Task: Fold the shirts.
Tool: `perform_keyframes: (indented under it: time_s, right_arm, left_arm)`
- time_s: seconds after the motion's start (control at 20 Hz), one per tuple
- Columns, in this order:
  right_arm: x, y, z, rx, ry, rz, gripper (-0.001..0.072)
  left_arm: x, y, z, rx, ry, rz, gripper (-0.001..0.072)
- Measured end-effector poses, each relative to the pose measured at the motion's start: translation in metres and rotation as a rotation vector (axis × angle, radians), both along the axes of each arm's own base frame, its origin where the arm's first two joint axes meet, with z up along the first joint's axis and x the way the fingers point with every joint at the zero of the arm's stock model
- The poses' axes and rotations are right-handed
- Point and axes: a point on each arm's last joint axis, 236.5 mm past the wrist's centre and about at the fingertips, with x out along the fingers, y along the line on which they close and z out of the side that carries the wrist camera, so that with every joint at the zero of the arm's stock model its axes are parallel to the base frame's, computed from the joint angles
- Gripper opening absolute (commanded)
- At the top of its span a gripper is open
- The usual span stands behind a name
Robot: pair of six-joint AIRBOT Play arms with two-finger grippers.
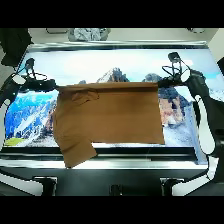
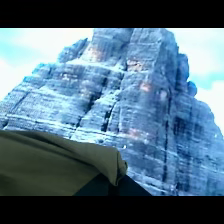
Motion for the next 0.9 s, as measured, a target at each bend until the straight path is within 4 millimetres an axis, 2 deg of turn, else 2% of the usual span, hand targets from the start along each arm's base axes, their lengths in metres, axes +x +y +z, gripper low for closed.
perform_keyframes:
  time_s: [0.1, 0.15, 0.4, 0.5, 0.7, 0.75, 0.8, 0.85, 0.9]
  right_arm:
    - [-0.012, -0.004, 0.004, 0.002, 0.039, 0.0, 0.0041]
    - [-0.024, -0.004, -0.001, -0.001, 0.095, 0.011, 0.0041]
    - [-0.098, 0.002, -0.05, -0.014, 0.431, 0.107, 0.0041]
    - [-0.115, 0.004, -0.061, -0.007, 0.504, 0.125, 0.0041]
    - [-0.138, 0.009, -0.079, 0.016, 0.609, 0.144, 0.0047]
    - [-0.142, 0.011, -0.082, 0.025, 0.626, 0.146, 0.0151]
    - [-0.144, 0.013, -0.084, 0.039, 0.633, 0.145, 0.0377]
    - [-0.146, 0.014, -0.085, 0.046, 0.642, 0.143, 0.0514]
    - [-0.147, 0.015, -0.083, 0.053, 0.644, 0.143, 0.05]
  left_arm:
    - [-0.007, 0.004, -0.001, -0.009, 0.039, -0.011, 0.0025]
    - [-0.017, 0.003, -0.008, -0.017, 0.089, -0.029, 0.0025]
    - [-0.087, -0.008, -0.046, -0.059, 0.398, -0.119, 0.0025]
    - [-0.106, -0.009, -0.053, -0.065, 0.481, -0.137, 0.0026]
    - [-0.124, -0.015, -0.062, -0.083, 0.57, -0.141, 0.0029]
    - [-0.126, -0.017, -0.064, -0.085, 0.585, -0.142, 0.0064]
    - [-0.128, -0.019, -0.066, -0.088, 0.596, -0.141, 0.0244]
    - [-0.129, -0.02, -0.066, -0.09, 0.605, -0.138, 0.0448]
    - [-0.13, -0.019, -0.064, -0.093, 0.613, -0.133, 0.0506]
